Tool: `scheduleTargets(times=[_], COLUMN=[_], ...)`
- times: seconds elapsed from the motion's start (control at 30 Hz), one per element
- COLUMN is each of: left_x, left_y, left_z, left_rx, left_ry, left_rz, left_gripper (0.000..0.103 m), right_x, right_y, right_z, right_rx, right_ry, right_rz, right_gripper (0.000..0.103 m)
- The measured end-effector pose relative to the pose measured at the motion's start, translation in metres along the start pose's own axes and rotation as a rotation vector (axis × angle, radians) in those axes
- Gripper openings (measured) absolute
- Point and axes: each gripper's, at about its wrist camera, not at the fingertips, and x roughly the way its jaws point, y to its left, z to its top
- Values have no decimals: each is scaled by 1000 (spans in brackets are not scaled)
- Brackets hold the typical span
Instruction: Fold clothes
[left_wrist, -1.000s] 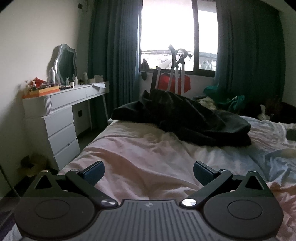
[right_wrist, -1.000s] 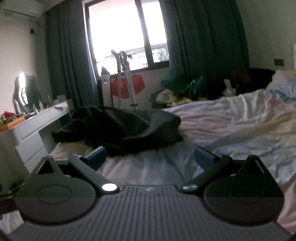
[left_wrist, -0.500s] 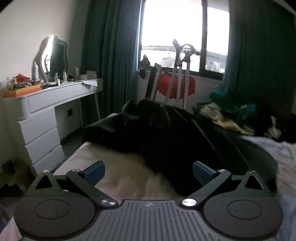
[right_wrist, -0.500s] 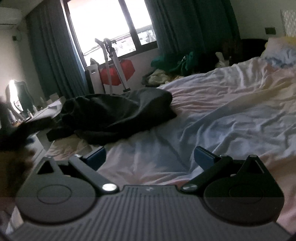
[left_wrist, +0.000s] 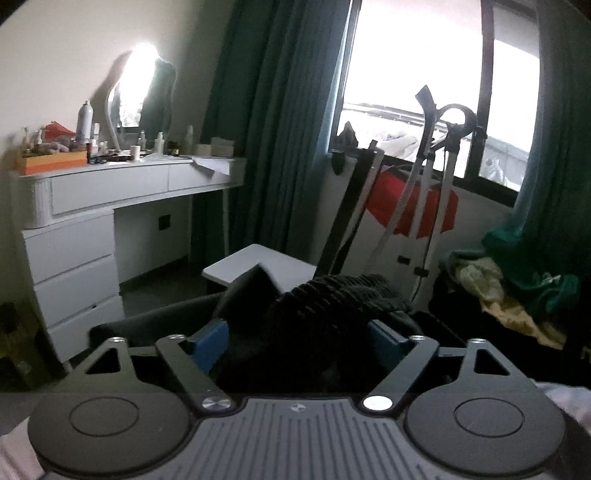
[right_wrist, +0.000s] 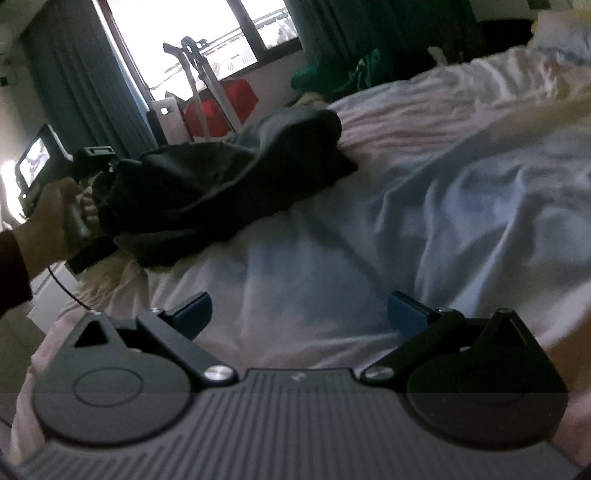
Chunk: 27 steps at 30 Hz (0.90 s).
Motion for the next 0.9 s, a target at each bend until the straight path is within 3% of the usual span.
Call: scheduleTargets(times=[0.13,0.27,0.4,0.57,0.73,0.9], left_x=[-15,-59,-141,-274,-378,-444], left_y=[-28,-46,-57,-49,-25,12], left_z=[-3,-4,-11,-50,-98,-167], left_rx=[149,199,334,519,502,398], left_ry=[-47,-79,-159,-232,-205,-98], left_rz=[16,-50,-152,-300,-386,-390], left_gripper=[28,17,16,16,15,16], right_x=[2,3,-12,-40,-75,-108], right_y=[3,5,11,20,23,24], right_z=[-2,-3,3,14,22,25], right_rx=[-21,-44,-80,-99,-130,-160], right_ry=[-22,-48,-117,-215,-298,-326], right_rz=[7,14,17,26,57,105], right_gripper=[103,103,103,103,103,103])
